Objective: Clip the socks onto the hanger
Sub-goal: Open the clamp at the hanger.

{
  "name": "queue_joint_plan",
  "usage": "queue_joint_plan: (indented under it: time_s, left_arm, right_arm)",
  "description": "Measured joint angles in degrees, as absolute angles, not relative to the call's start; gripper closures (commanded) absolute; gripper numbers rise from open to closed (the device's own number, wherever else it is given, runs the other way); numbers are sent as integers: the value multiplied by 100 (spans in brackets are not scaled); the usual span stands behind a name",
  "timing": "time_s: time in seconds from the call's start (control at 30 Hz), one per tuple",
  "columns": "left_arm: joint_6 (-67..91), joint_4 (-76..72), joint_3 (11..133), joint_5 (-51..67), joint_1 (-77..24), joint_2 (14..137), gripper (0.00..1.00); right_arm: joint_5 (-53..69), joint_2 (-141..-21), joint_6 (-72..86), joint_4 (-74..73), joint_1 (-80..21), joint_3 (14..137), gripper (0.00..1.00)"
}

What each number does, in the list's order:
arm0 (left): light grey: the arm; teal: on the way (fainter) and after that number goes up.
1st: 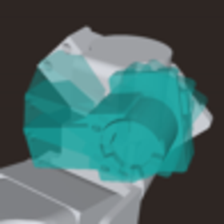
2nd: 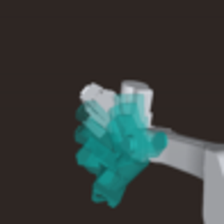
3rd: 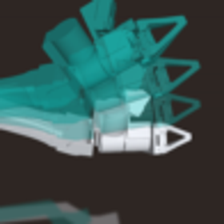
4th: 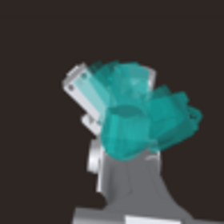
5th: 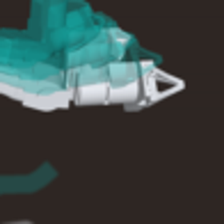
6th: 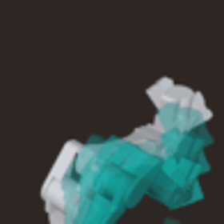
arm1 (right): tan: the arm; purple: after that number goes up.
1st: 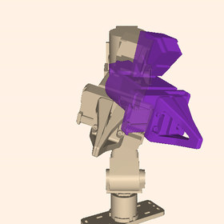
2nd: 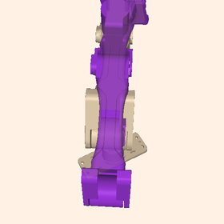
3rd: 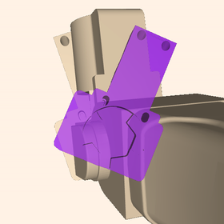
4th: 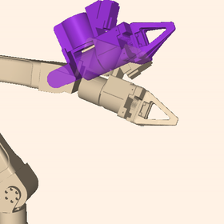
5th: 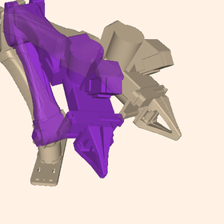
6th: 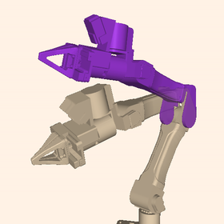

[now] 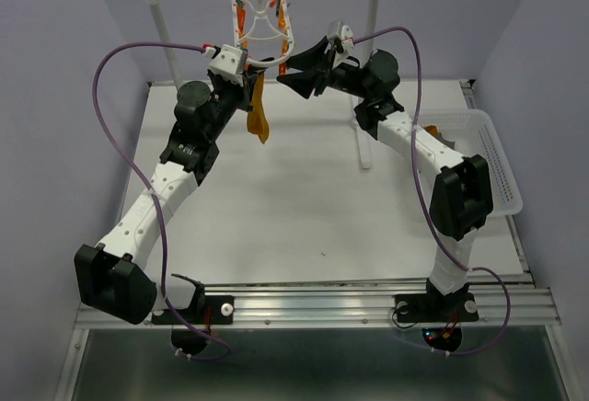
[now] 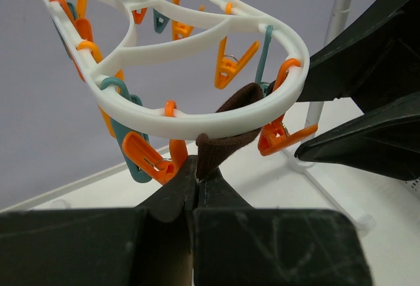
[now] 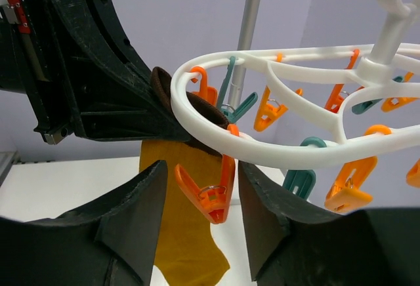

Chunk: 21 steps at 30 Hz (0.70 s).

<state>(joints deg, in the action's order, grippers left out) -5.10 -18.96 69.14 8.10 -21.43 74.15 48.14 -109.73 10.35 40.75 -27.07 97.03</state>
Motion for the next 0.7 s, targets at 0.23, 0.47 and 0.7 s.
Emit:
queue_joint_plan:
  time_s: [0.23,0.47,0.7]
  left_arm:
    - [-510,-1896,6914,810,-2145,7415,100]
    - [-506,-1896,6914,810,-2174,7415,100]
    - [-469,-1896,6914,805,-2176,7415,100]
  right_arm:
    - [4792,-11028,1131,4086,-2707,9714,65]
    - [4694,-11034,1431,4097,-2705,9832,92]
    - [4676,-11113,1857,4104,-2694,9972,99]
